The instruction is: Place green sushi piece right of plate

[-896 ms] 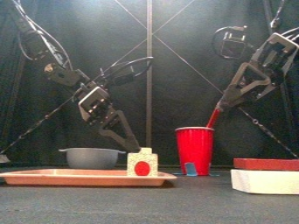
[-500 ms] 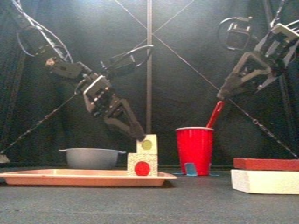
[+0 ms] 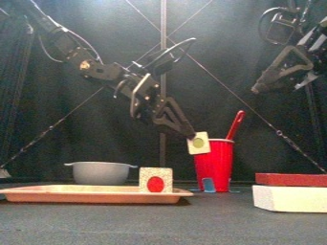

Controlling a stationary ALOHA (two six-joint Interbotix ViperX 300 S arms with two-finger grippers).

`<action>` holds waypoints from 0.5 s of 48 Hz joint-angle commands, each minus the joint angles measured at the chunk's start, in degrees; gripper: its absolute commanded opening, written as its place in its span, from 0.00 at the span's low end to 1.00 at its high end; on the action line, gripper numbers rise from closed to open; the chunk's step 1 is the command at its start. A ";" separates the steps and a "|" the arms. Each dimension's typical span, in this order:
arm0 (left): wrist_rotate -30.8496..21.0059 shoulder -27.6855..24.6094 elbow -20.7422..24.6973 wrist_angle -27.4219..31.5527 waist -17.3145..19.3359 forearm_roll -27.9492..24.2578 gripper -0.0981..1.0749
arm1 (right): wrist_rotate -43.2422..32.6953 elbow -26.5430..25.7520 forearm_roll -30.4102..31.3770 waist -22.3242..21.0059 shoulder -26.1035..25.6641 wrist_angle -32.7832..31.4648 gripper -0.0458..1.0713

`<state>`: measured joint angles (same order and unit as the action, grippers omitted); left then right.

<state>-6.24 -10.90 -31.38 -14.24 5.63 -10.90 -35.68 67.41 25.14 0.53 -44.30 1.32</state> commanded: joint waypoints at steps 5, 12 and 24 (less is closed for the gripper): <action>0.18 -3.78 6.15 -0.26 0.26 -0.18 0.49 | 0.00 0.53 -0.88 0.00 0.18 0.26 0.66; 0.09 -5.89 8.35 -0.26 0.26 -0.35 0.49 | 0.00 0.79 -1.05 0.00 0.26 0.35 0.66; 0.09 -8.00 8.96 -0.26 -0.26 -0.26 0.49 | 0.00 1.05 -1.76 -0.09 0.44 0.70 0.66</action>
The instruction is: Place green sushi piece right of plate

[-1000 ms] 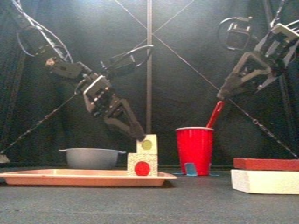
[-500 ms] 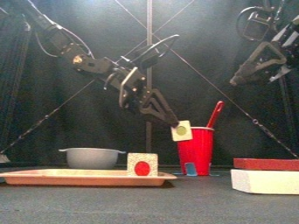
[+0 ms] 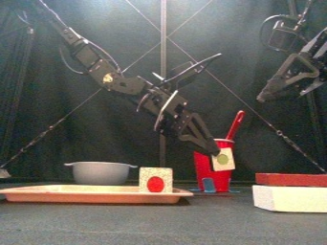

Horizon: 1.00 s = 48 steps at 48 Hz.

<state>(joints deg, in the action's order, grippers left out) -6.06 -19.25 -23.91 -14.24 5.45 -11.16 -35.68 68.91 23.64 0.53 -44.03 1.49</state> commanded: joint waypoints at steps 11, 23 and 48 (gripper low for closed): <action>-0.09 -0.70 1.76 -0.26 0.00 -0.09 0.49 | 0.00 -0.44 -0.26 -0.35 0.26 0.97 0.66; -0.18 -1.23 1.76 0.09 0.44 0.18 0.51 | 0.00 -0.44 -0.26 -0.44 0.62 1.05 0.66; -0.18 -1.85 2.02 2.46 0.35 0.26 0.73 | 0.00 -0.44 -0.26 -0.44 0.62 1.05 0.66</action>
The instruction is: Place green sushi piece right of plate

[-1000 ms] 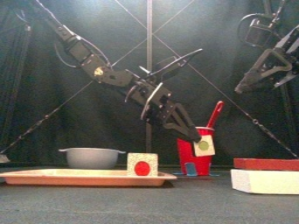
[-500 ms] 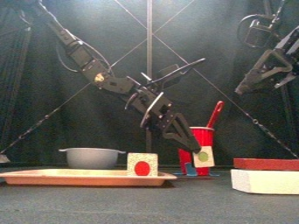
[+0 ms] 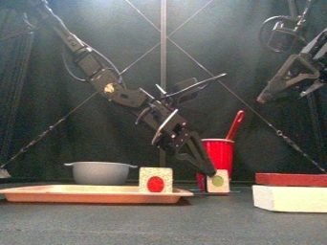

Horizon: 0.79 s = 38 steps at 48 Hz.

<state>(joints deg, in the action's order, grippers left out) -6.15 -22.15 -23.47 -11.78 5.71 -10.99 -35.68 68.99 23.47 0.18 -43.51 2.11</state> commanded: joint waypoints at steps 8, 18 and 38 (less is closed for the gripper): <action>-0.18 1.23 1.58 0.00 0.09 0.26 0.84 | 0.00 -0.53 -0.26 -0.09 0.09 0.44 0.66; -0.09 1.67 1.58 0.00 0.00 0.35 0.90 | 0.00 -0.53 -0.44 -0.09 0.09 0.53 0.66; -0.18 2.90 1.23 0.00 -0.09 0.35 0.90 | 0.00 -0.53 -0.53 -0.18 0.18 0.53 0.66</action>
<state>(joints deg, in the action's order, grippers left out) -6.24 -21.88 -23.29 -11.60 5.63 -10.72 -35.68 68.99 23.03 0.09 -43.42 2.11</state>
